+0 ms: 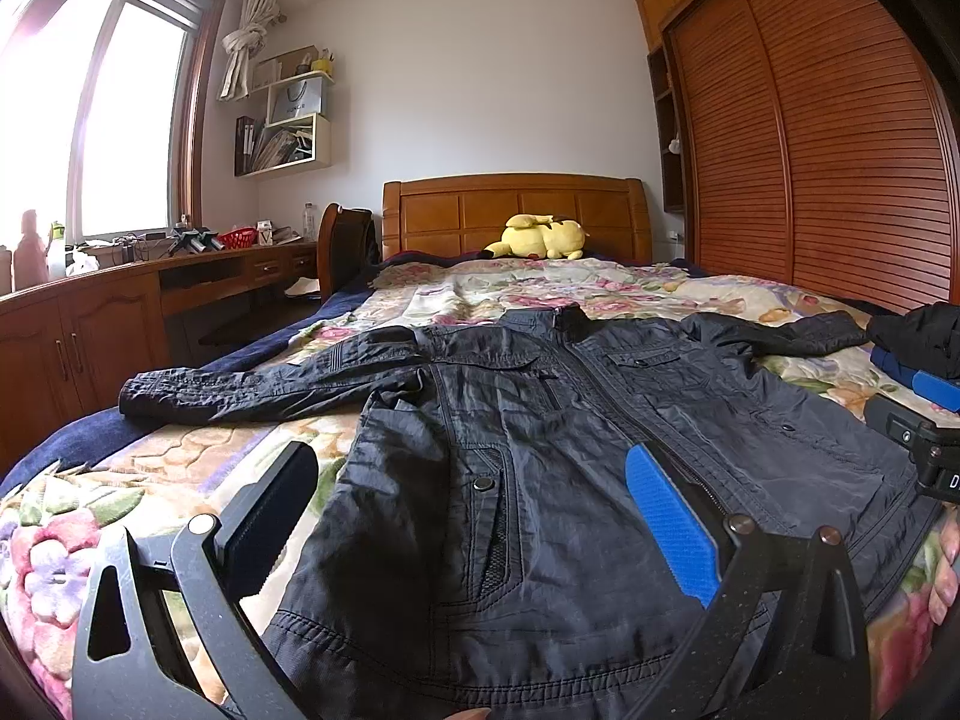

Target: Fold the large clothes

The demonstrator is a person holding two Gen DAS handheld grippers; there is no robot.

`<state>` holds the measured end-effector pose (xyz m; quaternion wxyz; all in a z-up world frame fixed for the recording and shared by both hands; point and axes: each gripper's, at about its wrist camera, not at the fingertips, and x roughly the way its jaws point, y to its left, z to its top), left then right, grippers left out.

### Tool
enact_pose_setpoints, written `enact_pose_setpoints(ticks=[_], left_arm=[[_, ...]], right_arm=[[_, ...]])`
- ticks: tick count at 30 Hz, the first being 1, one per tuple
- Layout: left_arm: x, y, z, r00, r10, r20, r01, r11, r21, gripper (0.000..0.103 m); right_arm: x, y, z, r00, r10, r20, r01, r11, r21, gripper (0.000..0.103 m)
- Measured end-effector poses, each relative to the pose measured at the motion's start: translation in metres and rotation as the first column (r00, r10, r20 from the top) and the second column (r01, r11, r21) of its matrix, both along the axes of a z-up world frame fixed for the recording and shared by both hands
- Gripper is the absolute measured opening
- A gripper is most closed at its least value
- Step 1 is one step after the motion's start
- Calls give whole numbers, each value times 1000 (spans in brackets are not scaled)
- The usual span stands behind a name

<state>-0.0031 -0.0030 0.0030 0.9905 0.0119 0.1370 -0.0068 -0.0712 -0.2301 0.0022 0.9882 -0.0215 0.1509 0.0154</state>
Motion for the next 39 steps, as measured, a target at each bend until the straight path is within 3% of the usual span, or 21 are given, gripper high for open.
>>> enact_pose_setpoints(ticks=[29,39], left_arm=[[0,0,0,1000,-2,2,2,1000,3,103],[1,8,16,999,-30,-33,29,999,-26,103]], right_arm=[[0,0,0,1000,1,2,-1,1000,1,103],[-4,2,19,1000,20,-9,-20,1000,2,103]])
